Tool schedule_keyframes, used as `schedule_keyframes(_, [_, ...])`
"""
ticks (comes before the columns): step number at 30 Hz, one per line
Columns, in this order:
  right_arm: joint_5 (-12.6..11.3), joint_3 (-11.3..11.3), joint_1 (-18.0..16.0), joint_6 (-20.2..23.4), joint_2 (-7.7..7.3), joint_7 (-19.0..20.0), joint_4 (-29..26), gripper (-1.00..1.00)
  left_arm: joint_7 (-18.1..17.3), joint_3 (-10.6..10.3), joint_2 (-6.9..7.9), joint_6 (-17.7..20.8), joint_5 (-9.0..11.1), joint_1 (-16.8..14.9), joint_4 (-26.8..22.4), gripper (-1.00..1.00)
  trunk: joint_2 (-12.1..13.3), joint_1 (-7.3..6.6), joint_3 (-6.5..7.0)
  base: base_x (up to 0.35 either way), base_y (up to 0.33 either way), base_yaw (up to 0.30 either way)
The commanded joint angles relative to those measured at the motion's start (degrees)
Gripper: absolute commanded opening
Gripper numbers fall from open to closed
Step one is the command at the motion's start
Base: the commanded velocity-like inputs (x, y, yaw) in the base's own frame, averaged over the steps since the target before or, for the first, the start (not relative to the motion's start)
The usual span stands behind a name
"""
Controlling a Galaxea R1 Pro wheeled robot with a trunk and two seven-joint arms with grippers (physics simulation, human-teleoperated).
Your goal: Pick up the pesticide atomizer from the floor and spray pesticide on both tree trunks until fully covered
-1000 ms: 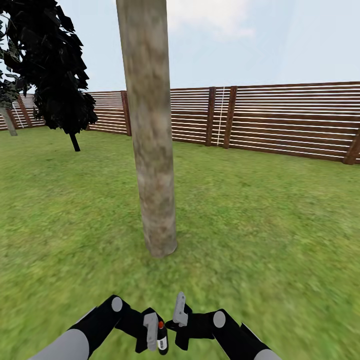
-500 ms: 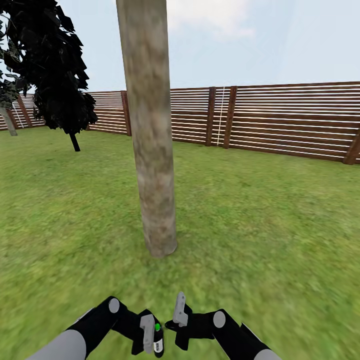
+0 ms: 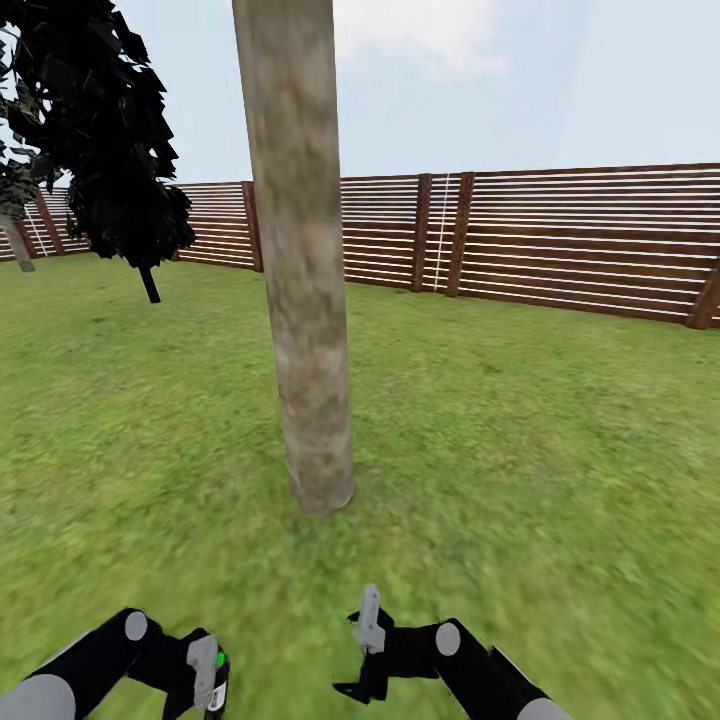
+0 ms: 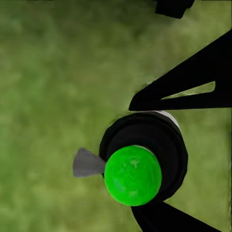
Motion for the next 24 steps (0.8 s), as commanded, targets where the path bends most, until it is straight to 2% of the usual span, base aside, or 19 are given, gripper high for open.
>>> schedule_keyframes(1, [-0.01, -0.01, 0.0, 0.0, -0.89, -0.05, 0.0, 1.0, 3.81, 1.9, -0.01, 0.07, 0.1, 0.0, 1.35, -1.0, 0.0, 0.0, 0.0, 0.0, 0.0, 0.0])
schedule_keyframes(4, [-0.09, 0.0, 0.03, 0.02, -4.25, -0.57, 0.2, 1.0, 15.98, 9.38, -0.45, 0.22, 0.31, 0.01, 6.08, -1.0, 0.0, 0.0, 0.0, 0.0, 0.0, 0.0])
schedule_keyframes(5, [-0.12, -0.01, 0.06, 0.01, -5.3, -2.11, 1.12, 1.0, 19.82, 12.38, -1.01, 0.23, 0.39, 0.01, 7.92, -1.0, 0.0, 0.0, 0.0, 0.0, 0.0, 0.0])
schedule_keyframes(6, [-0.2, -0.01, 0.07, 0.0, -5.94, -5.93, 3.46, 1.0, 24.32, 15.76, -2.54, 0.24, 0.68, 0.0, 9.86, -1.0, 0.0, 0.0, 0.0, 0.0, 0.0, 0.0])
schedule_keyframes(7, [-0.26, -0.01, 0.08, 0.0, -6.18, -9.15, 5.37, 1.0, 27.49, 17.88, -3.6, 0.24, 1.03, -0.02, 10.83, -1.0, 0.0, 0.0, 0.0, 0.0, 0.0, 0.0])
schedule_keyframes(9, [-0.56, -0.03, 0.09, 0.0, -6.35, -22.48, 11.76, 1.0, 37.7, 23.36, -6.14, 0.25, 2.18, -0.02, 12.42, -1.0, 0.0, 0.0, 0.0, 0.0, 0.0, 0.0])
schedule_keyframes(11, [-1.6, -0.02, 0.19, -0.09, -5.98, -34.78, 18.61, 1.0, 43.6, 26.92, -7.87, 0.33, 3.79, -0.01, 13.32, -1.0, 0.0, 0.0, 0.0, 0.0, 0.0, 0.0])
schedule_keyframes(12, [-3.93, -0.08, 0.23, -0.38, -5.59, -40.01, 21.7, 1.0, 44.82, 28.49, -8.59, 0.38, 5.06, -0.01, 14.08, -1.0, 0.0, 0.0, 0.0, 0.0, 0.0, 0.0])
schedule_keyframes(13, [-6.55, -0.23, 0.24, -0.89, -5.39, -43.19, 23.19, 1.0, 45.28, 29.36, -8.93, 0.39, 5.95, -0.02, 14.62, -1.0, 0.0, 0.0, 0.0, 0.0, 0.0, 0.0])
schedule_keyframes(14, [-12.69, -0.69, 0.29, -2.78, -5.32, -47.33, 24.57, 1.0, 45.64, 30.26, -9.26, 0.41, 7.28, -0.01, 15.32, -1.0, 0.0, 0.0, 0.0, 0.0, 0.0, 0.0])
schedule_keyframes(15, [-19.47, -1.2, 0.47, -5.77, -5.5, -49.65, 25.32, 1.0, 45.83, 30.77, -9.52, 0.41, 8.21, 0.0, 15.76, -1.0, 0.0, 0.0, 0.0, 0.0, 0.0, 0.0])
schedule_keyframes(17, [-32.71, -1.59, 1.59, -13.03, -5.9, -51.45, 26.36, 1.0, 45.97, 31.26, -9.9, 0.42, 9.43, -0.02, 16.11, -1.0, 0.0, 0.0, 0.0, 0.0, 0.0, 0.0])
schedule_keyframes(18, [-37.64, -1.64, 2.78, -18.37, -6.11, -51.88, 26.93, 1.0, 46.0, 31.38, -9.95, 0.42, 10.14, -0.02, 16.2, -1.0, 0.0, 0.0, 0.0, 0.0, 0.0, 0.0])
schedule_keyframes(19, [-40.23, -1.67, 4.32, -24.67, -6.45, -52.11, 27.29, 1.0, 46.0, 31.45, -9.9, 0.37, 11.12, 0.16, 16.52, -1.0, 0.0, 0.0, 0.0, 0.0, 0.0, 0.0])
schedule_keyframes(20, [-40.77, -1.68, 4.73, -26.21, -6.5, -52.11, 27.36, 1.0, 45.92, 31.4, -9.95, 0.39, 11.32, 0.76, 16.66, -1.0, 0.0, 0.0, 0.0, 0.0, 0.0, 0.0])
schedule_keyframes(24, [-41.02, -1.68, 4.99, -27.1, -6.52, -51.98, 27.58, 1.0, 45.76, 31.35, -10.0, 0.5, 11.54, 1.44, 16.61, -1.0, 0.0, 0.0, 0.0, 0.0, 0.0, 0.0])
